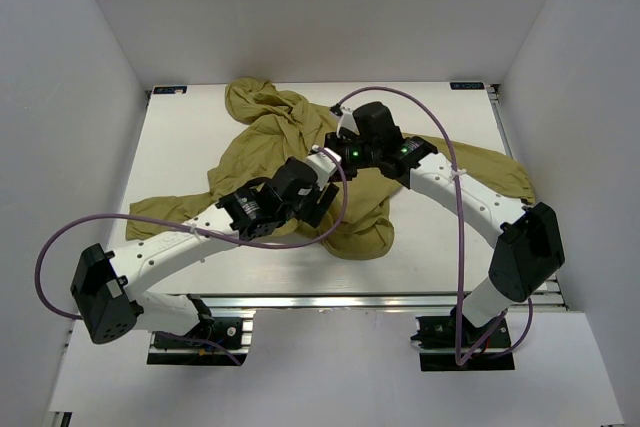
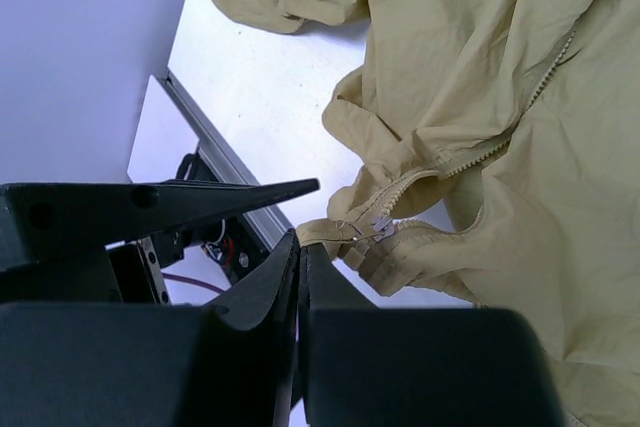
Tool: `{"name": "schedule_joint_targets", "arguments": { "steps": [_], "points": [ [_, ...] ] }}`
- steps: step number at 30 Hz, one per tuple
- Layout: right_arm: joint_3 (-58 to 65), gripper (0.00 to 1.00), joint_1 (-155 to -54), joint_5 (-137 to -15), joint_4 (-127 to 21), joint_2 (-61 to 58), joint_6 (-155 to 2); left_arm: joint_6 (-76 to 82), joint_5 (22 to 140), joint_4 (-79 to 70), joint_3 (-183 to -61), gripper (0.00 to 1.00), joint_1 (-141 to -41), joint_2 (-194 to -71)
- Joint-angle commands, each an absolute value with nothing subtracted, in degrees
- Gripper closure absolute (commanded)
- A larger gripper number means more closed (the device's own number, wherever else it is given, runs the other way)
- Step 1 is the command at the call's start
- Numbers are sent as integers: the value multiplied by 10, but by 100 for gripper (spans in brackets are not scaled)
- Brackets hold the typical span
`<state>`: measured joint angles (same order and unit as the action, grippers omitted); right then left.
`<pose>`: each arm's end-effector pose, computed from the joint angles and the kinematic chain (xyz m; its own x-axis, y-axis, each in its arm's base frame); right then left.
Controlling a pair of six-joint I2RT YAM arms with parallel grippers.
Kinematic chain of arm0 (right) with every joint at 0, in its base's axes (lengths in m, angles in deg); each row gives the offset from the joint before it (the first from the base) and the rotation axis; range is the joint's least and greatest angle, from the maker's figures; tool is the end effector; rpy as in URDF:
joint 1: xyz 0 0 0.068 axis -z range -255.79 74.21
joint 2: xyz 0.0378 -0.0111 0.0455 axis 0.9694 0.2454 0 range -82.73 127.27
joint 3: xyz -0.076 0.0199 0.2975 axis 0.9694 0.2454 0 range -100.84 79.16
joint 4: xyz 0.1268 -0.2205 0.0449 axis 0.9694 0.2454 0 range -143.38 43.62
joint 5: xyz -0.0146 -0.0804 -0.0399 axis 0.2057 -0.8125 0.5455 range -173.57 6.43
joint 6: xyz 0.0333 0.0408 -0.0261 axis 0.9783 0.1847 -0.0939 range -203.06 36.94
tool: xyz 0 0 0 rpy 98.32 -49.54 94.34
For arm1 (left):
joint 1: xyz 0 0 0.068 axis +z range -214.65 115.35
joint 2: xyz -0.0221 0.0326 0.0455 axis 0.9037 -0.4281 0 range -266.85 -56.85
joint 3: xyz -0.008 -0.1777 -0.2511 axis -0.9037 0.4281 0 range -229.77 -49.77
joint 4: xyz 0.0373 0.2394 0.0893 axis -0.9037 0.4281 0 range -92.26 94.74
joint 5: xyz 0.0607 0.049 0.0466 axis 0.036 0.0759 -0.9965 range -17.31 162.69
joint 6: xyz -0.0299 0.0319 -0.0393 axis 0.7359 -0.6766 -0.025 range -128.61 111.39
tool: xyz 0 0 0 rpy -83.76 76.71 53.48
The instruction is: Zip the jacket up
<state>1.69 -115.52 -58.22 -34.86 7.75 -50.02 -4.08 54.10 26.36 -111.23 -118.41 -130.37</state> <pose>0.2709 0.2488 0.3587 -0.8051 -0.0283 -0.5925 -0.5002 0.5693 0.6524 0.1708 -0.2101 0.3348 -0.4333 0.4644 -0.7724 0.5890 0.7946 0.1473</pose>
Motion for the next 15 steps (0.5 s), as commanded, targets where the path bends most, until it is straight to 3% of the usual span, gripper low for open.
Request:
{"name": "schedule_joint_targets", "arguments": {
  "steps": [1,10,15],
  "points": [
    [-5,100,-1153,-567,-347,79,-494,-52,504,227,-1120,21,-1186,-1291],
    [-6,100,-1152,-553,-345,80,-487,-72,479,179,-1092,47,-1186,-1293],
    [-8,100,-1152,-549,-347,81,-482,-81,489,173,-1087,49,-1186,-1296]
  ]
}}
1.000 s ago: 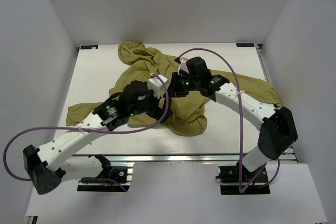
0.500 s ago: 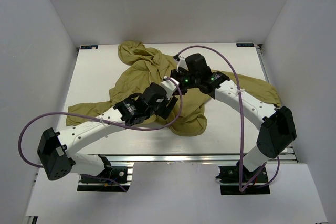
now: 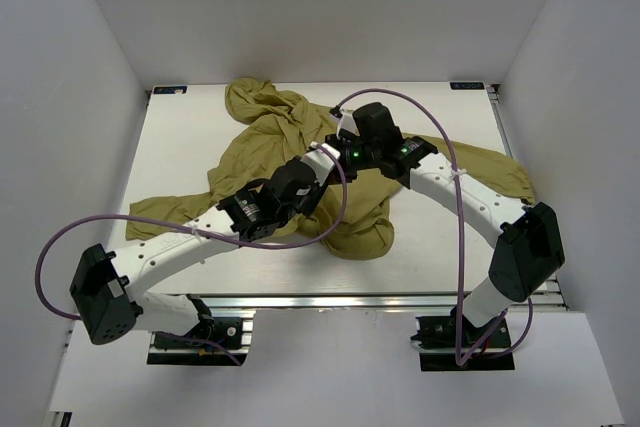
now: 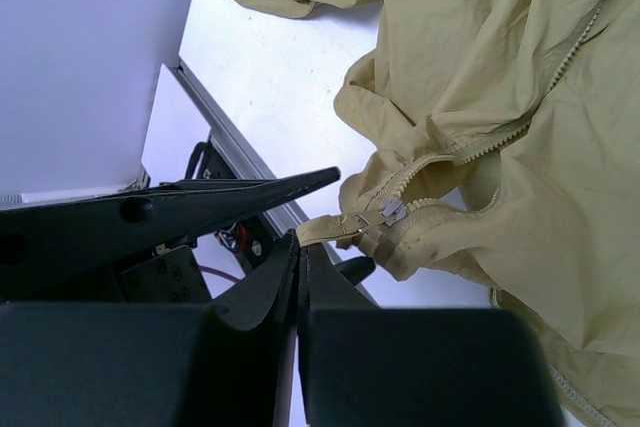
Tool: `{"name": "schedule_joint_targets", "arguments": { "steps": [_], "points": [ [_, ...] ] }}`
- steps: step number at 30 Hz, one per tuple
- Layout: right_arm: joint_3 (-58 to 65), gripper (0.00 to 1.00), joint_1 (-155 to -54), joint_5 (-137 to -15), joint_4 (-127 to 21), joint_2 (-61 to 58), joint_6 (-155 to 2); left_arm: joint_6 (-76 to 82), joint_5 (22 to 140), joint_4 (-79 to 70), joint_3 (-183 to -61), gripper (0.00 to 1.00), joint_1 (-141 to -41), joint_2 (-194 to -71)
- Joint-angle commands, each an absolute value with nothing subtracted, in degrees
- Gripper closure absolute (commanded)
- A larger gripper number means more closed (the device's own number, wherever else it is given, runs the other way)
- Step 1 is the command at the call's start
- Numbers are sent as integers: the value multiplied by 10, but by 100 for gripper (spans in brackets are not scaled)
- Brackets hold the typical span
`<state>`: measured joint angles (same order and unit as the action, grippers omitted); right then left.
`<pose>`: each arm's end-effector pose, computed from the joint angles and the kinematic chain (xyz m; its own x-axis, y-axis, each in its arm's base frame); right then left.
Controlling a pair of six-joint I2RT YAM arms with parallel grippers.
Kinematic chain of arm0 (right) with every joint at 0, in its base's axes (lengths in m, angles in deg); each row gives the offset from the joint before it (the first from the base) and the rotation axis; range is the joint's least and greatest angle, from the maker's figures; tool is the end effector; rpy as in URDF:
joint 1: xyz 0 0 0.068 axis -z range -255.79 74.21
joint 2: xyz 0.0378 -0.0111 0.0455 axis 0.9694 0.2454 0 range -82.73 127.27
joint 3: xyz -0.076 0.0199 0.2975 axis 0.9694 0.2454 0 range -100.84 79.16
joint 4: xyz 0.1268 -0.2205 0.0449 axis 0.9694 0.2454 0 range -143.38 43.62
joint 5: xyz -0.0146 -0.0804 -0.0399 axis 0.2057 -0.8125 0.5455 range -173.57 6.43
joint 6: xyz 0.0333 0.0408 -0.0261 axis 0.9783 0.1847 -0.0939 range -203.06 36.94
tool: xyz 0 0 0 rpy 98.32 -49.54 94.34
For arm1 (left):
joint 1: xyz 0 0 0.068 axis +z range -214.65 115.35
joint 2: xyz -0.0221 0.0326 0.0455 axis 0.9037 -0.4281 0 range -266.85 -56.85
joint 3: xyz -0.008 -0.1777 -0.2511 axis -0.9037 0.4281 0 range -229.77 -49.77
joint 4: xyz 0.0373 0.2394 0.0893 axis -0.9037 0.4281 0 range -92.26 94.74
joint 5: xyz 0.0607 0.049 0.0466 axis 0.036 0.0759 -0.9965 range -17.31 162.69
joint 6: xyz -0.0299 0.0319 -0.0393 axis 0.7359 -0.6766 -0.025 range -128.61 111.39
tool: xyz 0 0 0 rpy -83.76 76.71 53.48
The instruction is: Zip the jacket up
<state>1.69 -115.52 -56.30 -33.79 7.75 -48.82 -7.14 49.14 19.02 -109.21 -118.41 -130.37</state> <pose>0.2688 0.2488 0.3573 -0.8292 -0.0388 -0.5576 -0.4819 0.5549 0.6781 0.1769 -0.2125 0.3352 -0.3561 0.4459 -0.8212 0.5377 0.8165 0.2102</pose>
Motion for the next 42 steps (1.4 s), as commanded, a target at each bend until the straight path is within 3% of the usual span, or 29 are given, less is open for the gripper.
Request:
{"name": "schedule_joint_targets", "arguments": {
  "steps": [1,5,8,20,23,27,30,32,37,38,42],
  "points": [
    [-10,100,-1152,-549,-345,81,-483,-82,497,172,-1085,48,-1186,-1295],
    [-16,100,-1147,-551,-342,83,-484,-80,509,181,-1081,38,-1186,-1296],
    [-17,100,-1147,-536,-341,87,-484,-81,505,178,-1080,36,-1186,-1302],
    [-15,100,-1137,-524,-346,91,-485,-85,514,174,-1091,37,-1186,-1319],
    [-15,100,-1136,-523,-348,89,-483,-85,495,170,-1084,44,-1186,-1319],
    [-11,100,-1136,-523,-348,87,-483,-84,481,170,-1090,62,-1186,-1327],
    [-6,100,-1136,-525,-346,89,-484,-85,482,163,-1093,81,-1186,-1324],
    [-7,100,-1135,-535,-344,91,-485,-85,489,172,-1097,87,-1186,-1320],
    [-15,100,-1127,-568,-343,113,-491,-81,515,196,-1095,91,-1186,-1301],
    [-22,100,-1125,-570,-341,119,-494,-72,517,199,-1092,100,-1186,-1292],
    [-28,100,-1120,-584,-341,145,-500,-67,518,201,-1080,100,-1187,-1274]
  ]
}}
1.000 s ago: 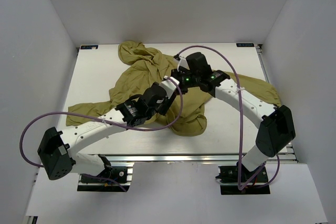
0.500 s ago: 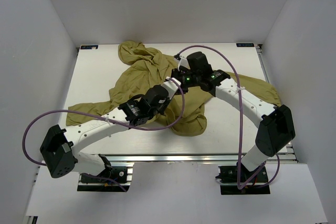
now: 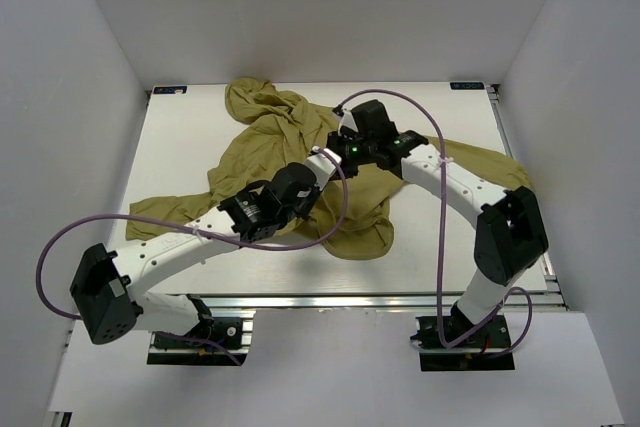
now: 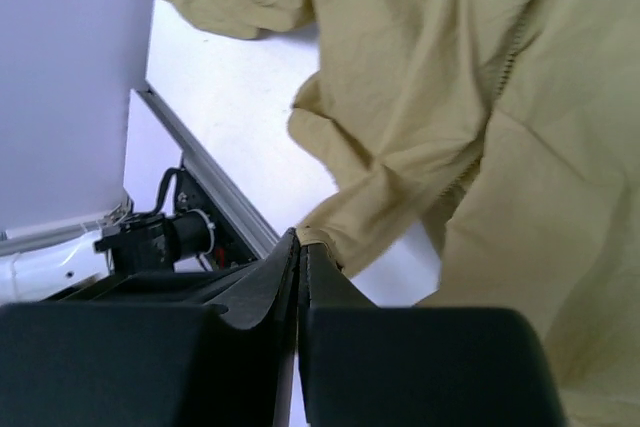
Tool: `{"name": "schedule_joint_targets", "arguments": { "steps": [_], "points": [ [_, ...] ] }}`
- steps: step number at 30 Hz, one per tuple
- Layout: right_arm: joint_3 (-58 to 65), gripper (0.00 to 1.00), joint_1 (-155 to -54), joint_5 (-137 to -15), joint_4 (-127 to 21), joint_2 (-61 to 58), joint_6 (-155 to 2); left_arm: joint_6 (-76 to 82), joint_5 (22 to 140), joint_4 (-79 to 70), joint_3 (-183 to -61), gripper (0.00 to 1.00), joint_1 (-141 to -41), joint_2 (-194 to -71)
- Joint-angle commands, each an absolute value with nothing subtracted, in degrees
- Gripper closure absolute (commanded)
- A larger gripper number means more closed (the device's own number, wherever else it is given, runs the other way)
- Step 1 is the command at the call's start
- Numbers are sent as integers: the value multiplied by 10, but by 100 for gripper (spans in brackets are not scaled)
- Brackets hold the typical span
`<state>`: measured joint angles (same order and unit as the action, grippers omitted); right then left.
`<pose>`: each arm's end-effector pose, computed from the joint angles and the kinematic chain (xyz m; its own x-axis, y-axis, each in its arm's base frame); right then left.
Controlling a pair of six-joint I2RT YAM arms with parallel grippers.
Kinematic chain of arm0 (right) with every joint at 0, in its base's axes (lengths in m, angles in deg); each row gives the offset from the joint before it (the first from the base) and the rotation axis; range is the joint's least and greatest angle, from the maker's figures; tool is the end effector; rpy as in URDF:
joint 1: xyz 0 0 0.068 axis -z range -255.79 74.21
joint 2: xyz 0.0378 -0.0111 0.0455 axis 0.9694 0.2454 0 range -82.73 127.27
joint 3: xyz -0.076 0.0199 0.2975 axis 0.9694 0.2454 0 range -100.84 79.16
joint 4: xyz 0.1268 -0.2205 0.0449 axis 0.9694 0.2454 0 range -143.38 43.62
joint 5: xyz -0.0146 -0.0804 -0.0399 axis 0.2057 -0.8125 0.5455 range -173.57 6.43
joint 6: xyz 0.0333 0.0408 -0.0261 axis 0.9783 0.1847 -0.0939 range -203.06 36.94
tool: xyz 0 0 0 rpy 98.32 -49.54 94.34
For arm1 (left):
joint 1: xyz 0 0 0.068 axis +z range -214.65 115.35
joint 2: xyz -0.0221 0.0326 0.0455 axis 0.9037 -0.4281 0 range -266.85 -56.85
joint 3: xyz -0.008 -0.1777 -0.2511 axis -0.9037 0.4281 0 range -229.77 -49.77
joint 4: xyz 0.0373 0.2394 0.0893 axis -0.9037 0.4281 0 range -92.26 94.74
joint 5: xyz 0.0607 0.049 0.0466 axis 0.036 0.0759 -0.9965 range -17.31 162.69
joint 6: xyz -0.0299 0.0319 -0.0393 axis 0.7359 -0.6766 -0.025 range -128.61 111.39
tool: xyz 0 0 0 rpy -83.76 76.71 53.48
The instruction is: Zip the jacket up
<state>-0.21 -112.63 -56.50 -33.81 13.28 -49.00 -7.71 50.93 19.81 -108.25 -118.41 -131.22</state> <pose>0.3008 0.2496 0.3340 -0.8552 -0.0175 -0.5179 -0.4210 0.6063 0.6746 0.1768 -0.2144 0.3241 -0.3727 0.4837 -0.7919 0.5704 0.7926 0.2156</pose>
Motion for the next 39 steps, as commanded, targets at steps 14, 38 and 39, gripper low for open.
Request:
{"name": "schedule_joint_targets", "arguments": {
  "steps": [14,38,39],
  "points": [
    [2,100,-1118,-586,-483,190,-536,-105,459,221,-1106,100,-1203,-1211],
    [-484,100,-967,-743,-910,618,-618,167,807,251,-943,100,-1203,-1214],
    [-538,100,-966,-781,-913,635,-618,173,810,248,-933,100,-1203,-1219]
  ]
}}
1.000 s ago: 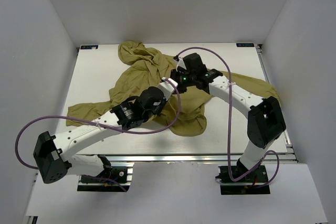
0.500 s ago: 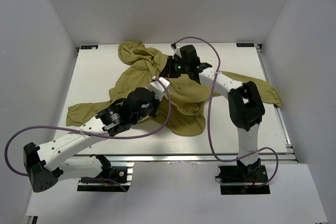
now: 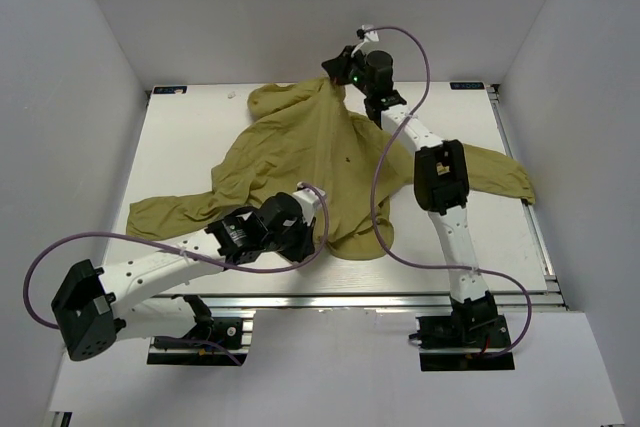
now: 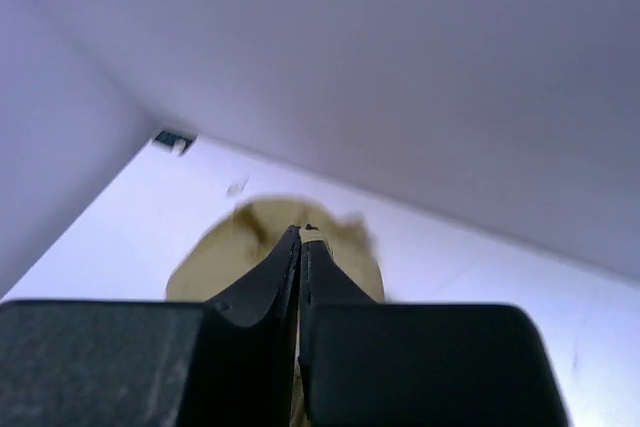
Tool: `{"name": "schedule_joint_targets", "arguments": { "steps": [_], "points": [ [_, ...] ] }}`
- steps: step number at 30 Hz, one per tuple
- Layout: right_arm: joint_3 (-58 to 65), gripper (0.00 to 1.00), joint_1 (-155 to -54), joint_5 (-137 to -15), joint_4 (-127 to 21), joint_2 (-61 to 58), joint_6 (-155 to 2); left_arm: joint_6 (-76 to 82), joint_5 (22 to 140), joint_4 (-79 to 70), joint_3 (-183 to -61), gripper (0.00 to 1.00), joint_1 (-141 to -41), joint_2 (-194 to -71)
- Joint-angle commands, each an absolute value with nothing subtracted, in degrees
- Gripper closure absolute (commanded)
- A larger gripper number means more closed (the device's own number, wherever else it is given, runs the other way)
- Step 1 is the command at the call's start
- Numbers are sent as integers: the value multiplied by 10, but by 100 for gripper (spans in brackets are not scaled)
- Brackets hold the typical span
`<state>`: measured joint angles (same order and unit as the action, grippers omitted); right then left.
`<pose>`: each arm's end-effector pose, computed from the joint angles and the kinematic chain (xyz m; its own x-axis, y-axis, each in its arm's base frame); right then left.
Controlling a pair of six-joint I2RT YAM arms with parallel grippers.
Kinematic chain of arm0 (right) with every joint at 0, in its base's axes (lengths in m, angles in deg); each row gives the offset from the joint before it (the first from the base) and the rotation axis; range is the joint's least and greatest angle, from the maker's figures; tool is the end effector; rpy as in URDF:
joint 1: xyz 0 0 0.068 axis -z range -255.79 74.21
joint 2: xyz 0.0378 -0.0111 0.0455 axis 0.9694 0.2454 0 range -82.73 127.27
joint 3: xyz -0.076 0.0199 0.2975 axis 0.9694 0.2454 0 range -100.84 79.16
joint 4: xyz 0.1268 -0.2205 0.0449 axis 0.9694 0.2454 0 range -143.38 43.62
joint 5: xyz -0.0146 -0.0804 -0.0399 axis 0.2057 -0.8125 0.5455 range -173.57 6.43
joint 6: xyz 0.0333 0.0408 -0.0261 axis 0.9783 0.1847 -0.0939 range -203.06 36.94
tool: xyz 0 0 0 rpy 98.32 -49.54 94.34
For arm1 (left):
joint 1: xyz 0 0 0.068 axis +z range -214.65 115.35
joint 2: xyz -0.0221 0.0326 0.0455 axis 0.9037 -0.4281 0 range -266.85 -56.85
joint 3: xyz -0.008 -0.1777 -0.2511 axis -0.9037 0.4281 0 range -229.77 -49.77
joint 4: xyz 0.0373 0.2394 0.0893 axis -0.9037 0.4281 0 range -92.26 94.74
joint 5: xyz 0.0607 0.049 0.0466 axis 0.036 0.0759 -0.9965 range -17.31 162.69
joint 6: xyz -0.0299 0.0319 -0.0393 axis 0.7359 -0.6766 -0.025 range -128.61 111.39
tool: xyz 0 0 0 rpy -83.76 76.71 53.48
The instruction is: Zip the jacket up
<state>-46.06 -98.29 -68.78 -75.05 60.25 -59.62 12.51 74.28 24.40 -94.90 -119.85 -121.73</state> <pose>0.5712 0.2484 0.2855 -0.1829 0.3406 -0.9223 -0.5804 0.7198 0.3809 0.1250 -0.1819 0.2755 -0.6853 0.3548 -0.6360 0.6268 0.7319 -0.2672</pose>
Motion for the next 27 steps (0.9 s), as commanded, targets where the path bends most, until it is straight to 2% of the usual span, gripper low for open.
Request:
{"name": "schedule_joint_targets", "arguments": {
  "steps": [1,3,9,13,15,18,19,20,21,22,25,27],
  "points": [
    [-571,100,-964,-791,-908,674,-621,184,818,245,-928,100,-1203,-1220],
    [-615,100,-959,-812,-933,697,-624,196,823,242,-921,100,-1203,-1222],
    [-618,100,-939,-855,-988,702,-647,224,830,267,-911,100,-1203,-1224],
    [-609,100,-932,-795,-979,687,-659,225,825,286,-917,100,-1203,-1227],
    [-556,100,-933,-756,-979,654,-657,229,816,282,-921,100,-1203,-1222],
    [-492,49,-933,-726,-950,593,-656,238,779,276,-935,100,-1203,-1211],
    [-476,11,-933,-726,-917,557,-656,243,765,277,-942,91,-1202,-1211],
    [-434,11,-933,-728,-903,534,-650,244,746,286,-960,74,-1201,-1214],
    [-414,11,-932,-730,-889,514,-649,246,706,292,-970,52,-1199,-1217],
    [-392,11,-932,-734,-869,469,-649,246,686,300,-983,2,-1193,-1222],
    [-304,11,-932,-752,-750,369,-649,272,609,346,-1037,2,-1147,-1252],
    [-245,11,-932,-777,-665,313,-629,264,651,346,-1067,2,-1087,-1270]
  ]
}}
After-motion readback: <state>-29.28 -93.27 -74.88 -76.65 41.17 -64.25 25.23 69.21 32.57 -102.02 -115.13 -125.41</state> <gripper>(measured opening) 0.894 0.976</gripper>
